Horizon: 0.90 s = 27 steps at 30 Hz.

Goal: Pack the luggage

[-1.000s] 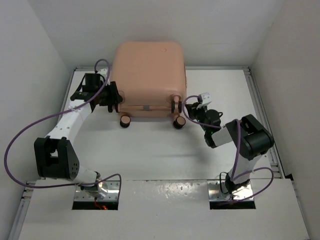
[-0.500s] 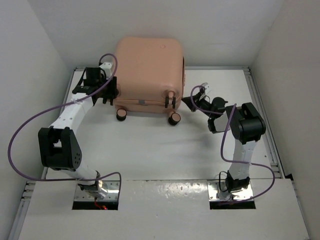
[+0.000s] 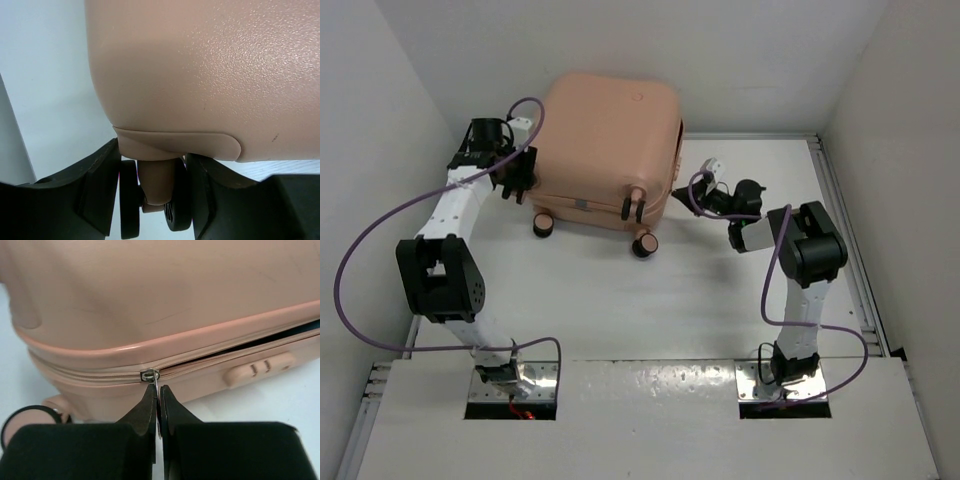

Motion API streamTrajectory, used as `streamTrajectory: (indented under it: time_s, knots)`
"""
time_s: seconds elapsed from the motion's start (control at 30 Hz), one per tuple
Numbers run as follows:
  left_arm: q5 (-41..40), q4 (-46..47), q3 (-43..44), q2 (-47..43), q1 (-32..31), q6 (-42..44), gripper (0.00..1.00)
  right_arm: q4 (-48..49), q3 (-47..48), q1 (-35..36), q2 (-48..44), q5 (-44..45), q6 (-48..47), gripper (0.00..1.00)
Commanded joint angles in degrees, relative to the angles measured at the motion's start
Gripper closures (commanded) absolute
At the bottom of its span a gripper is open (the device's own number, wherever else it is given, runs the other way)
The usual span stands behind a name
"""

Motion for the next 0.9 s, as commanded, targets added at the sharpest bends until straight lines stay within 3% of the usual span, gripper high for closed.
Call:
streamTrajectory:
  time_s: [0.0, 0.17, 0.53, 0.87]
  knots:
    - [-18.8, 23.6, 3.4, 8.4, 6.8, 4.4, 0.99, 1.8, 5.8, -6.8, -3.9, 14.0, -6.3, 1.0]
    - [-20.3, 24.2, 6.7, 11.8, 6.8, 5.0, 1.0, -1.9, 9.9, -8.7, -3.9, 12.5, -5.3, 1.0]
    - [-22.2, 24.8, 11.9, 16.5, 5.5, 8.0, 1.0, -4.0, 35.0, -8.4, 18.4, 28.1, -9.7, 1.0]
    - [-23.2, 23.5, 14.4, 19.7, 3.3, 7.2, 1.0, -13.5, 69.7, -8.2, 40.6, 37.6, -12.5, 1.0]
